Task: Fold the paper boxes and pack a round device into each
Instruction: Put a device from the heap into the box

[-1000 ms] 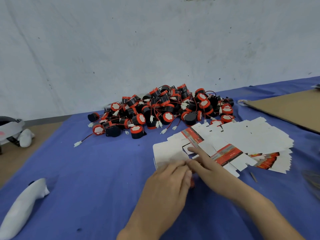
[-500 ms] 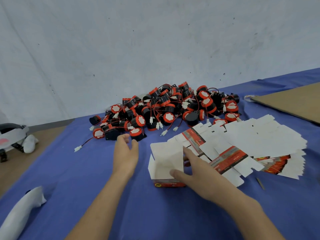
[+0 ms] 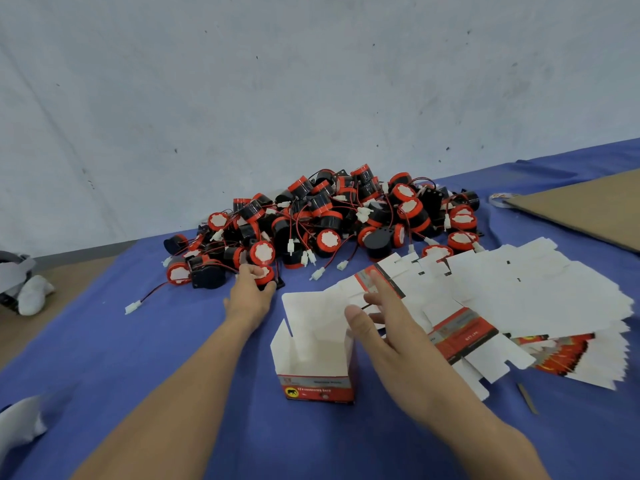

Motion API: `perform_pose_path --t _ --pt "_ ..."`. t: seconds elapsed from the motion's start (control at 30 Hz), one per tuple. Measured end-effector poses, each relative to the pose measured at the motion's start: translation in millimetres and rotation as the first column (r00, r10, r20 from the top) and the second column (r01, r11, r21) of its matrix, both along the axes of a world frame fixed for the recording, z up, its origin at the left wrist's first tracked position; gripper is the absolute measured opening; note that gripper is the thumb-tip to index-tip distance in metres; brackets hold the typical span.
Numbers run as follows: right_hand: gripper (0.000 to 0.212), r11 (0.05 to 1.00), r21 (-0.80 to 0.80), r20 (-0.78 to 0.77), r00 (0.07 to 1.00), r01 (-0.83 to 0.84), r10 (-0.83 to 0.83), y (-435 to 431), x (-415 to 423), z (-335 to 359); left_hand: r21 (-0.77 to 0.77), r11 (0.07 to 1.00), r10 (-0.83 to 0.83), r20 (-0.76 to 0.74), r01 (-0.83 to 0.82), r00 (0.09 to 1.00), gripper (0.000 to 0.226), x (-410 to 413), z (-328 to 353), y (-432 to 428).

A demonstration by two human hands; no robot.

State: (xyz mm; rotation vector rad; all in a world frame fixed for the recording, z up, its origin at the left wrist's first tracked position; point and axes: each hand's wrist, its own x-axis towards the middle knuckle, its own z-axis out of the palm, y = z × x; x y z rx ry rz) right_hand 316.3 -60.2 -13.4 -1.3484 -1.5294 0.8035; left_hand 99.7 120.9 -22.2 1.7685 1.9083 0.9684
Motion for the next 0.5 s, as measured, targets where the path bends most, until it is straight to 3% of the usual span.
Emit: perform_pose_path --t 0.07,0.13,0.23,0.3,0.4,0.5 --pt "0.090 1.000 0.008 -0.017 1.000 0.016 -0.015 1 2 -1 0.067 0.998 -0.004 0.092 -0.003 0.996 0.023 4 -1 -5" --pt "0.084 0.999 0.031 -0.037 0.999 0.041 -0.040 1 4 0 0.150 0.988 -0.009 0.279 -0.035 0.960 0.026 10 8 -16" --pt "0.076 0.994 0.087 -0.090 0.994 0.071 -0.063 -1 3 5 0.208 0.967 0.006 0.559 -0.147 0.829 0.038 20 35 -42" --pt "0.073 0.985 0.135 -0.127 0.988 0.104 -0.087 -5 1 11 0.252 0.950 -0.032 0.666 -0.184 0.746 0.046 29 59 -66" --pt "0.054 0.967 0.215 -0.212 0.973 0.137 -0.090 -13 -4 25 0.399 0.895 -0.155 0.698 -0.200 0.699 0.050 48 91 -109" --pt "0.047 0.955 0.269 -0.328 0.944 0.124 -0.030 -25 -11 41 0.550 0.831 -0.283 0.542 -0.080 0.791 0.058 72 98 -156"
